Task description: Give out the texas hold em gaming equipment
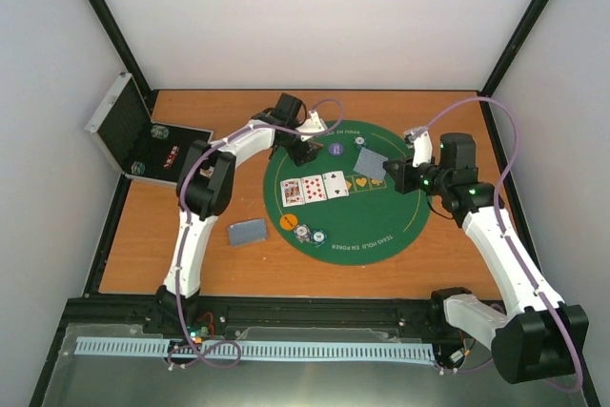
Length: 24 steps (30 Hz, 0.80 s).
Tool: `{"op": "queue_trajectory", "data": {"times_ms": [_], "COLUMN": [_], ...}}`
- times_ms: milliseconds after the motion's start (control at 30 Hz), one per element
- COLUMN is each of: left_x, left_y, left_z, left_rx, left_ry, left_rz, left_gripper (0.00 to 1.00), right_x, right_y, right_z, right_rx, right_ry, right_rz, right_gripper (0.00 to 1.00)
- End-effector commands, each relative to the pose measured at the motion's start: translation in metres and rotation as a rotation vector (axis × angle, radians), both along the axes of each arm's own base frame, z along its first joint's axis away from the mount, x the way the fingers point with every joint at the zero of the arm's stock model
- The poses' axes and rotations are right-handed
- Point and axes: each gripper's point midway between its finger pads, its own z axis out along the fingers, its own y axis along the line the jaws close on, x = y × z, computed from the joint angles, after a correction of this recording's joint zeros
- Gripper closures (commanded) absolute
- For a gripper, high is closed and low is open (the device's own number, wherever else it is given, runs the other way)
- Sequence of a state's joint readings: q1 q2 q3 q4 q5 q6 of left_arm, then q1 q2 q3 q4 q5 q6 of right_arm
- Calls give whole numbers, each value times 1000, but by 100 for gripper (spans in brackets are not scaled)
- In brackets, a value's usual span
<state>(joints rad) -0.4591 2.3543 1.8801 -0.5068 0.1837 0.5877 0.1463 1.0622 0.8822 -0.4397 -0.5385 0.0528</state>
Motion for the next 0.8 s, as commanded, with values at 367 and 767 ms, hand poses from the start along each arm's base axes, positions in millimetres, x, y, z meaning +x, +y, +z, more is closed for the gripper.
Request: {"op": "queue_trajectory", "data": {"times_ms": [367, 767], "left_x": [-138, -239], "left_y": [73, 157], "left_z": [128, 87], "left_rx": [-62, -166], "left_ry": [-82, 55], "left_rz": [-11, 108], "left_gripper": [0, 0], "right_x": [-23, -18], "right_y": [10, -8], "right_z": [18, -3], "right_rx": [190, 300], "right_ry": [-37, -14], "right_rz": [10, -191], "right_gripper": [97, 97]}}
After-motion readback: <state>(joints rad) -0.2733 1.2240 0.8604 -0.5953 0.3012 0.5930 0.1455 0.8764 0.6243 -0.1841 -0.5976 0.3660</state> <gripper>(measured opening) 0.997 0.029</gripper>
